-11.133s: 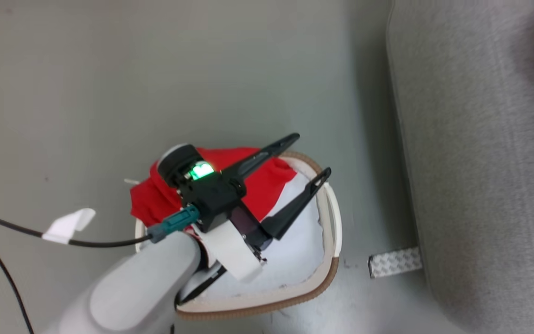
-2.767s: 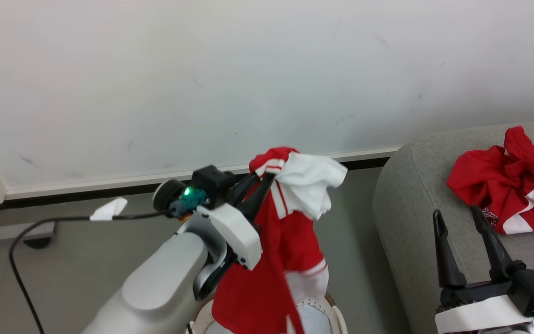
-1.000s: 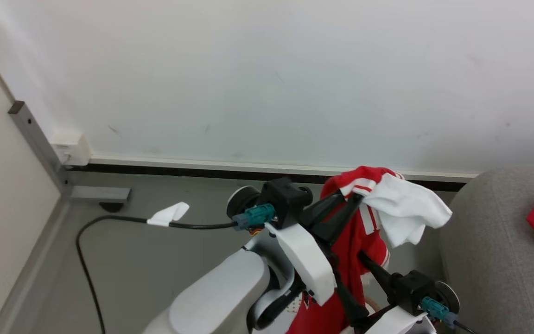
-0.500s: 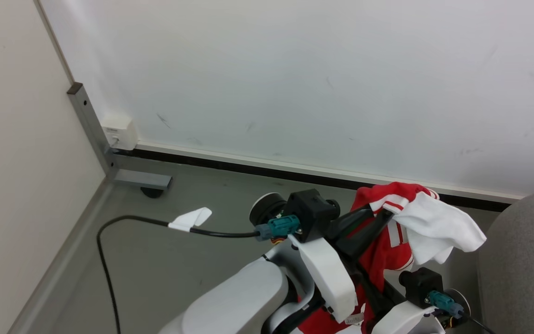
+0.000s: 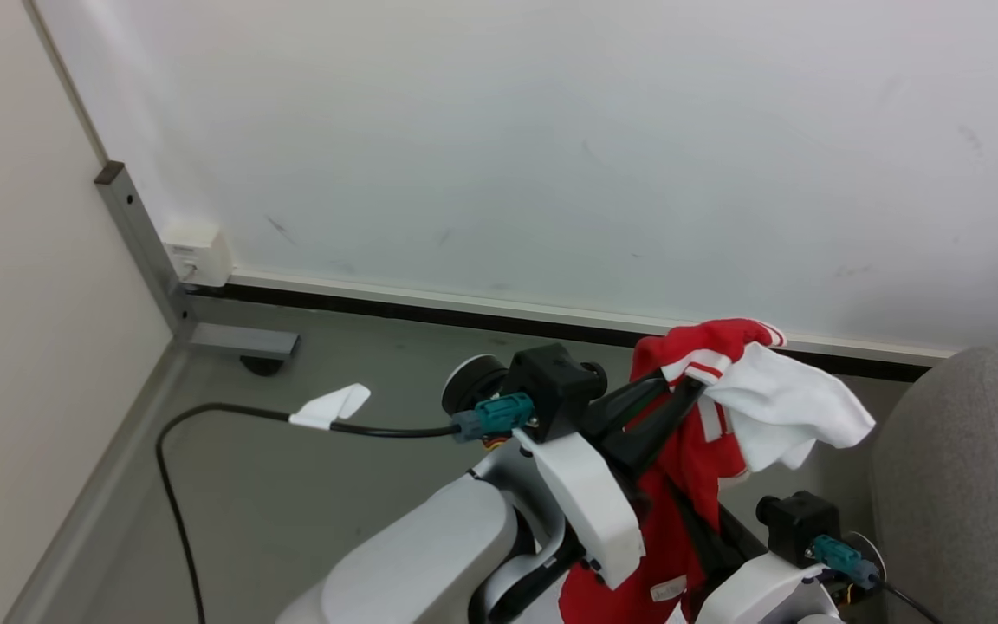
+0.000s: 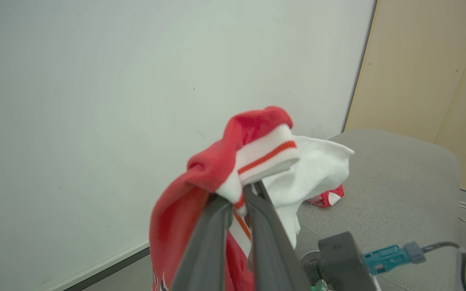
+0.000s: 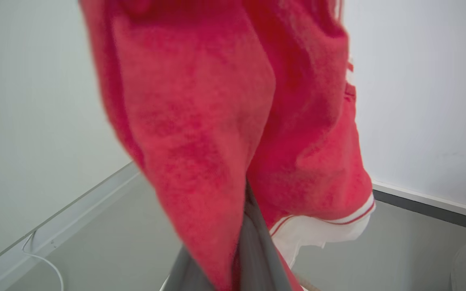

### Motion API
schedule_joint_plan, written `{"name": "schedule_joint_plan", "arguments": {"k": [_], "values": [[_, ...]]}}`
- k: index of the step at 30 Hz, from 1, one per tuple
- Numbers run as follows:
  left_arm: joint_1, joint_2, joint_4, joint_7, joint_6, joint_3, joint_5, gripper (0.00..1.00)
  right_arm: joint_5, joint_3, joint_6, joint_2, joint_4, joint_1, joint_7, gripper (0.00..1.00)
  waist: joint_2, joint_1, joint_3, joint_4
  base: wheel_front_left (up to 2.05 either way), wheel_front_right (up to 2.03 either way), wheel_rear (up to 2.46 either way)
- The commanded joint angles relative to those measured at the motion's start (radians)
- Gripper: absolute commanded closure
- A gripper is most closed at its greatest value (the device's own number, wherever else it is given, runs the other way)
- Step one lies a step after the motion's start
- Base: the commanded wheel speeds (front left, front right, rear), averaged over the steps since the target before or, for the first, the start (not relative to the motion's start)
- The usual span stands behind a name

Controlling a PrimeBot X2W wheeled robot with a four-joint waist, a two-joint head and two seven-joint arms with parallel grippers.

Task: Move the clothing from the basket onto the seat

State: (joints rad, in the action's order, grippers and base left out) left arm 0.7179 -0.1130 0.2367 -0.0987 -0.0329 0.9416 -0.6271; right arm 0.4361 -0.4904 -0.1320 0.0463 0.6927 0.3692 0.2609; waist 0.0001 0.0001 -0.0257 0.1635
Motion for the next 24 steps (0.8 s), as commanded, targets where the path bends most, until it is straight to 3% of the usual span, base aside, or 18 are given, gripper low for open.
{"name": "schedule_joint_plan", "arguments": {"k": [1, 15, 16, 17, 18, 24], "values": [[-0.010, -0.013, 0.002, -0.008, 0.002, -0.005, -0.006, 1.00, 0.009, 0.006, 0.003, 0.004, -0.012, -0.004, 0.002, 1.00, -0.0001, -0.0001, 0.002, -0.004, 0.00, 0.00, 0.00], [-0.114, -0.094, 0.019, -0.037, 0.020, -0.017, -0.039, 1.00, -0.035, 0.182, 0.002, 0.011, -0.151, -0.062, 0.002, 1.00, -0.0001, -0.0001, 0.015, -0.053, 0.00, 0.00, 0.00], [-0.118, -0.097, 0.017, -0.042, 0.021, -0.019, -0.043, 0.71, -0.038, 0.191, 0.002, 0.012, -0.161, -0.066, 0.002, 1.00, -0.0001, -0.0001, 0.015, -0.058, 0.00, 0.00, 0.00], [-0.121, -0.100, 0.014, -0.044, 0.024, -0.020, -0.043, 0.22, -0.041, 0.200, 0.002, 0.013, -0.170, -0.069, 0.002, 1.00, -0.0001, -0.0001, 0.015, -0.063, 0.00, 0.00, 0.00], [-0.125, -0.103, 0.012, -0.047, 0.026, -0.022, -0.044, 0.00, -0.044, 0.206, 0.003, 0.013, -0.180, -0.071, 0.002, 1.00, -0.0001, -0.0001, 0.015, -0.069, 0.00, 0.00, 0.00], [-0.154, -0.120, -0.001, -0.075, 0.029, -0.020, -0.042, 0.00, -0.050, 0.243, 0.002, 0.023, -0.238, -0.084, 0.002, 1.00, -0.0001, -0.0001, 0.016, -0.118, 0.00, 0.00, 0.00]]}}
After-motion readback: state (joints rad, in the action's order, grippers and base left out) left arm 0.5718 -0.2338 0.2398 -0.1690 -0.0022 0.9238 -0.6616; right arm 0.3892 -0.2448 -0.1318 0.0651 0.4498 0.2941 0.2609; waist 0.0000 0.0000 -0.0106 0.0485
